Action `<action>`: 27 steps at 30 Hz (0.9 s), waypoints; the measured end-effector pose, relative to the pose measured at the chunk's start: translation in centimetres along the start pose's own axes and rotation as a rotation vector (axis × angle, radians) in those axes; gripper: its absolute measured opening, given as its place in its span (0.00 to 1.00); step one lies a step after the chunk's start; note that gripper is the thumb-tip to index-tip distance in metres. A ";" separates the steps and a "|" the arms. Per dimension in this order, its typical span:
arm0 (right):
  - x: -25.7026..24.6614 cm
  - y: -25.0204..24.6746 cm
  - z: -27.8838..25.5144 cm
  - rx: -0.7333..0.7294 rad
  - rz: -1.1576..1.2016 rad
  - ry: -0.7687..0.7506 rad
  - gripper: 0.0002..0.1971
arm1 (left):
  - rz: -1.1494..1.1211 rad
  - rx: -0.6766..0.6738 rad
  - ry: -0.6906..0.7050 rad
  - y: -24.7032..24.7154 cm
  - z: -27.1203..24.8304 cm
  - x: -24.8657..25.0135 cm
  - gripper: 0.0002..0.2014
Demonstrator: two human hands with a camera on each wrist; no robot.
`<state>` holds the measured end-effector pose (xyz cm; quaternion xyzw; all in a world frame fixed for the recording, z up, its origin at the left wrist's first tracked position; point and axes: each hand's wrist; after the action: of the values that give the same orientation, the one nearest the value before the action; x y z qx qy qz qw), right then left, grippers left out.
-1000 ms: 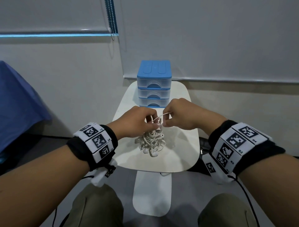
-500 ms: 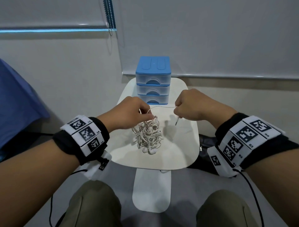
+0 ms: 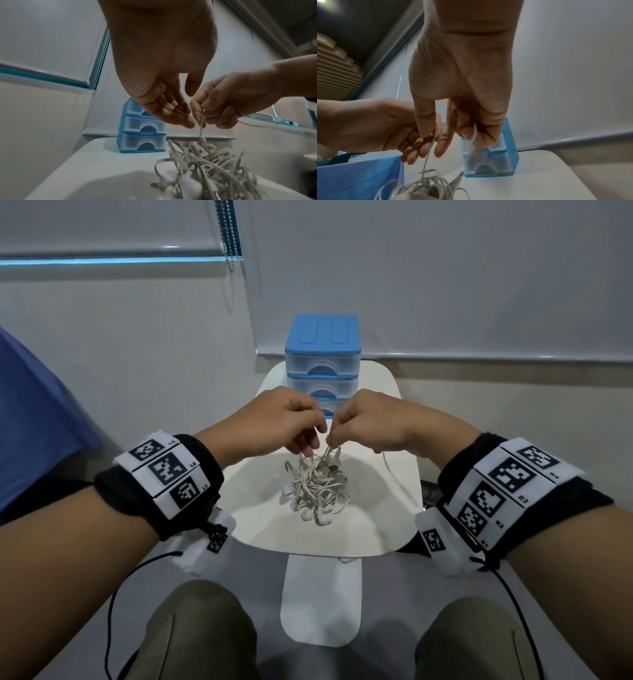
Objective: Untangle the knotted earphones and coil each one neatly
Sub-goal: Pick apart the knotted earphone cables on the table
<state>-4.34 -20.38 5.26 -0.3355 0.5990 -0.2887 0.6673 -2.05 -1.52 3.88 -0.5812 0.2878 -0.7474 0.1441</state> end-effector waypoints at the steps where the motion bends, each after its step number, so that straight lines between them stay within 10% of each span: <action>1: 0.1 -0.2 -0.1 -0.001 -0.011 -0.005 0.10 | 0.049 0.020 0.025 0.0 0.1 -0.2 0.09; 10: 1.2 -0.5 -0.3 -0.186 -0.326 0.067 0.09 | 0.362 -0.194 0.042 0.7 0.3 -0.7 0.02; 27: 2.5 2.6 -0.7 -0.206 0.040 0.121 0.06 | 0.382 -0.150 -0.018 2.4 -0.5 -0.3 0.08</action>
<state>-4.73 -20.87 1.62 -0.3723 0.6713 -0.2317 0.5975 -2.74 -3.11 2.10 -0.5318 0.4461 -0.6778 0.2423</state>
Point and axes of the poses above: each hand's wrist, its own z-axis towards the middle knuckle, its own y-axis out of the palm, x = y × z, and after that the axes turned 15 degrees about x, right-handed
